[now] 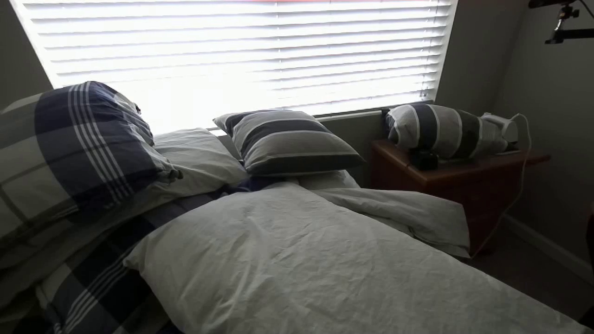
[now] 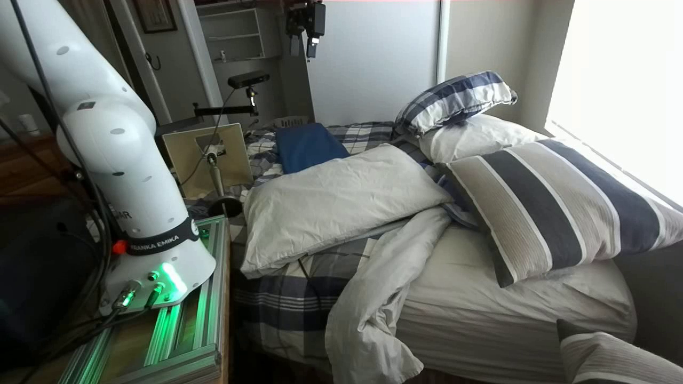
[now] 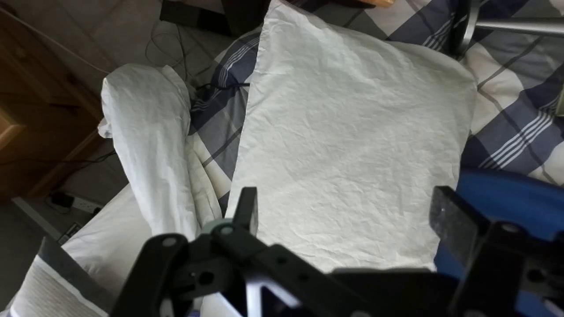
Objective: Flip the white pillow over.
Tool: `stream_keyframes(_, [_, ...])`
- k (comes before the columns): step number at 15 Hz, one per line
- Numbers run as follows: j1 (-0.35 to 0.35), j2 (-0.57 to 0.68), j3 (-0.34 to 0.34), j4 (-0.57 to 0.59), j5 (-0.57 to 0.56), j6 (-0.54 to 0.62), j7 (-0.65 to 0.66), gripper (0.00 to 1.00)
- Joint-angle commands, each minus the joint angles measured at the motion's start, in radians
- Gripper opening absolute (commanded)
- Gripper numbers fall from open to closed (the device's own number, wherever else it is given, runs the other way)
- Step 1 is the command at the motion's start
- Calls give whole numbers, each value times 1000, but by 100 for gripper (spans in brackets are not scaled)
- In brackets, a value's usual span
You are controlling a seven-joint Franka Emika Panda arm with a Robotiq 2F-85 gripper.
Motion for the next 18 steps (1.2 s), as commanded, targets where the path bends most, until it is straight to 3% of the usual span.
stream_keyframes(1, [-2, 1, 2, 2, 0, -2, 0, 100])
stream_keyframes(5, [-2, 1, 2, 2, 0, -2, 0, 100])
stream_keyframes(8, [-8, 66, -12, 35, -46, 29, -87, 100])
stream_keyframes(11, [-18, 143, -52, 19, -25, 192, -230, 100])
stream_keyframes(14, [-33, 245, -99, -6, 72, 398, -376, 100])
stream_keyframes(18, [-72, 401, -118, -12, 312, 547, -479, 100])
